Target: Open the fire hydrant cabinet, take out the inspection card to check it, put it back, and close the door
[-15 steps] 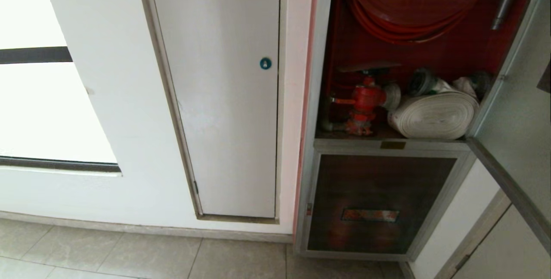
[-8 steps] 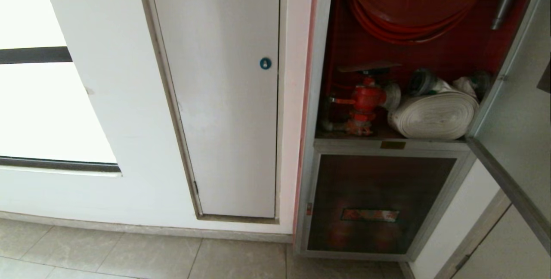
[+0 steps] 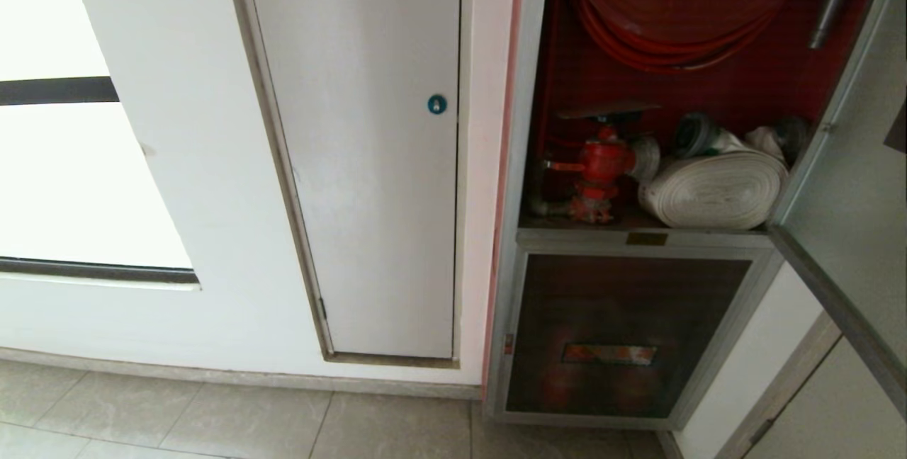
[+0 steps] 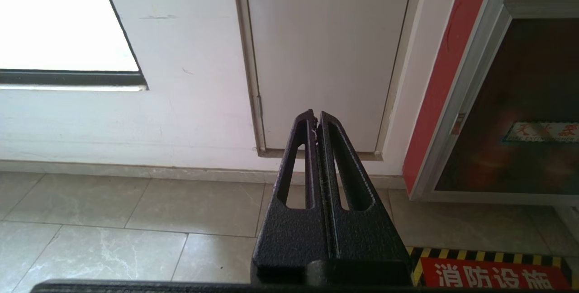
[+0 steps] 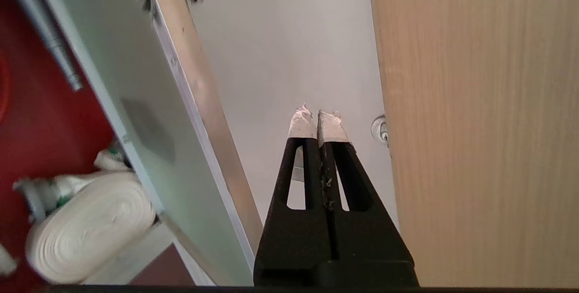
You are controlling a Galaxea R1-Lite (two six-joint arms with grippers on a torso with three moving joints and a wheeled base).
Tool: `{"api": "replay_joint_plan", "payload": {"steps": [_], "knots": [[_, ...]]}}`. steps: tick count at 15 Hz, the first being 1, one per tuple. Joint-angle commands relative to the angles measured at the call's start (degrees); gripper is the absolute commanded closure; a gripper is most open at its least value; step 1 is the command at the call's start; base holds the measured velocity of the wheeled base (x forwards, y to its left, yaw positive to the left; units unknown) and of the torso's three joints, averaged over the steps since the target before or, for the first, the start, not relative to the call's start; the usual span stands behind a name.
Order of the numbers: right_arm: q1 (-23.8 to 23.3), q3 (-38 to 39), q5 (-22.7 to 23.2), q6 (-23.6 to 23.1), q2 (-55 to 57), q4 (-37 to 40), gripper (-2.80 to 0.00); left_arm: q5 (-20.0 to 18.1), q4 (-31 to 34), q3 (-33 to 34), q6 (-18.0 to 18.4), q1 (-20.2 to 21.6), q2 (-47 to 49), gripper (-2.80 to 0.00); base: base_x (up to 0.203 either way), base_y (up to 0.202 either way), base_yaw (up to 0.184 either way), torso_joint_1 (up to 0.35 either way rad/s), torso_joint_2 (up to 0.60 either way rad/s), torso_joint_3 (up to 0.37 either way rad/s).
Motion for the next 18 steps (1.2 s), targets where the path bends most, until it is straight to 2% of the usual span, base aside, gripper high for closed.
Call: {"api": "replay_joint_plan", "payload": {"steps": [1, 3, 8, 11, 18], "knots": [[0.38, -0.89, -1.66, 0.15, 4.75, -3.2, 0.0, 0.02, -0.01, -0.02, 0.0, 0.0, -0.01, 0.0, 0.0, 0.0, 0.0, 0.0, 0.0, 0.0], [1.17, -0.33, -4.61, 0.32, 8.17, -9.81, 0.0, 0.02, -0.01, 0.0, 0.01, 0.0, 0.02, 0.0, 0.0, 0.0, 0.0, 0.0, 0.0, 0.0], [-0.86, -0.06, -1.56, 3.03, 13.74, -12.83, 0.0, 0.02, -0.01, 0.0, 0.0, 0.0, 0.07, 0.0, 0.0, 0.0, 0.0, 0.0, 0.0, 0.0], [-7.48, -1.03, 2.04, 8.14, 17.43, -15.16, 0.0, 0.02, -0.01, 0.0, 0.01, 0.0, 0.07, 0.0, 0.0, 0.0, 0.0, 0.0, 0.0, 0.0], [-24.49, 4.39, 17.84, 17.9, 18.4, -17.37, 0.0, 0.02, -0.01, 0.0, 0.0, 0.0, 0.06, 0.0, 0.0, 0.0, 0.0, 0.0, 0.0, 0.0]]}}
